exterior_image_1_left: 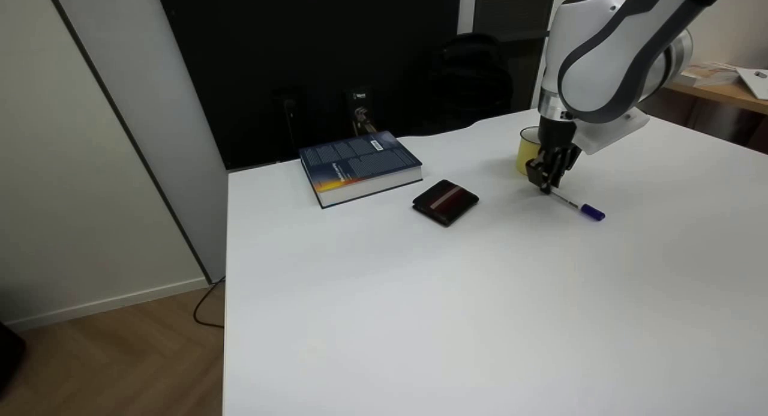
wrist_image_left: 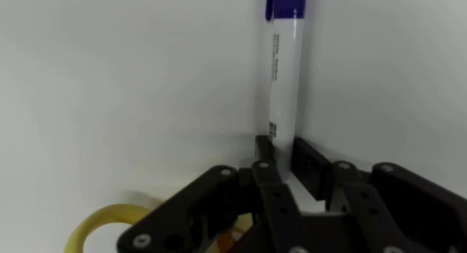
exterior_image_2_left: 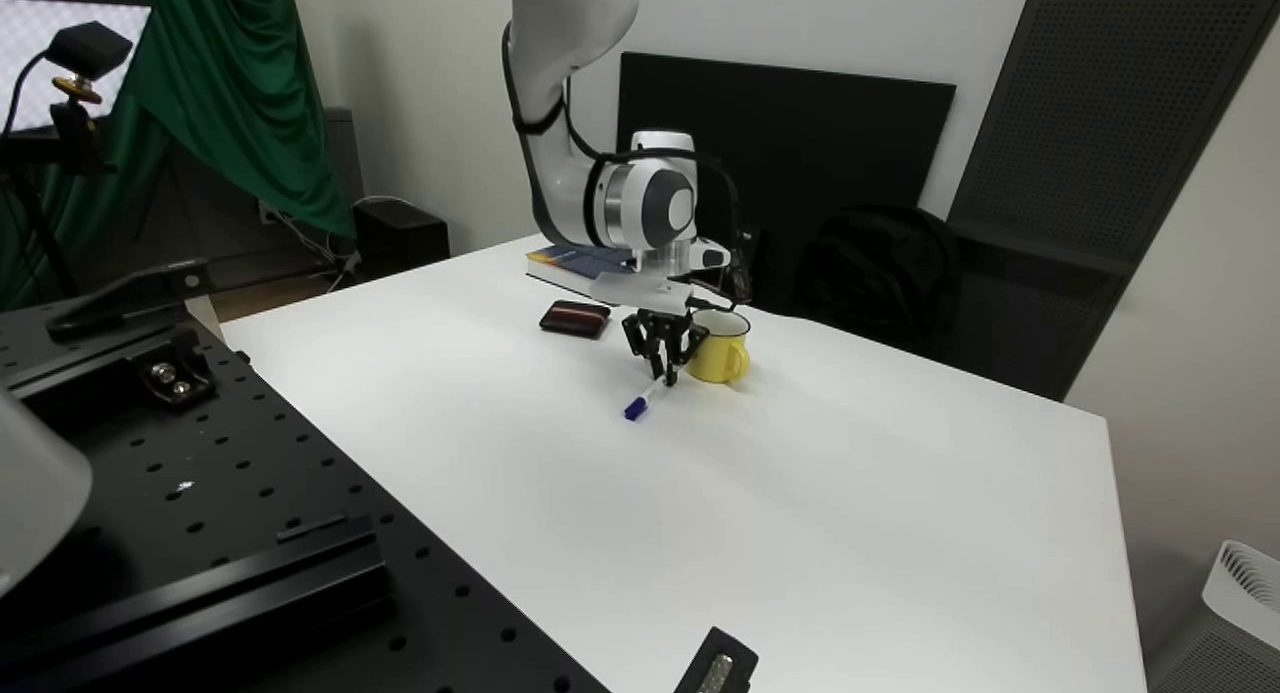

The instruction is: Put the pen in the cup

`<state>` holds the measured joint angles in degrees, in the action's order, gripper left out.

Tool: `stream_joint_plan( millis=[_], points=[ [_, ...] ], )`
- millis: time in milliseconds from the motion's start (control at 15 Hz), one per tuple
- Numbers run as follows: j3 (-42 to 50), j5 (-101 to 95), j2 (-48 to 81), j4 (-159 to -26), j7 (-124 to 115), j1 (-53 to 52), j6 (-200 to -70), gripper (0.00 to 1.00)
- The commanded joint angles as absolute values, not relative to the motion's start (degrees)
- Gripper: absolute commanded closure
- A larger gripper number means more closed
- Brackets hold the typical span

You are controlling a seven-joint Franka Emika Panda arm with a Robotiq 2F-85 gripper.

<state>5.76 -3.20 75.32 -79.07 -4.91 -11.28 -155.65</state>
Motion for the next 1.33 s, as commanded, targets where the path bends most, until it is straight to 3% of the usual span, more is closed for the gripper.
stream_joint_plan(
  millis=[0,400,600,1000,1267],
  points=[
    [3.6,-2.9,71.6,-81.3,-5.0,-10.1,-153.2,0.95],
    [-2.9,-2.3,62.5,-86.2,-1.2,-8.2,-149.7,0.95],
    [-2.1,-3.8,56.0,-93.6,-1.3,-9.2,-156.1,0.95],
    [13.1,-8.5,46.4,-112.0,-5.5,-19.4,-185.6,0.95],
    [26.5,2.7,47.8,-121.1,-0.4,-30.7,-206.3,0.95]
  ],
)
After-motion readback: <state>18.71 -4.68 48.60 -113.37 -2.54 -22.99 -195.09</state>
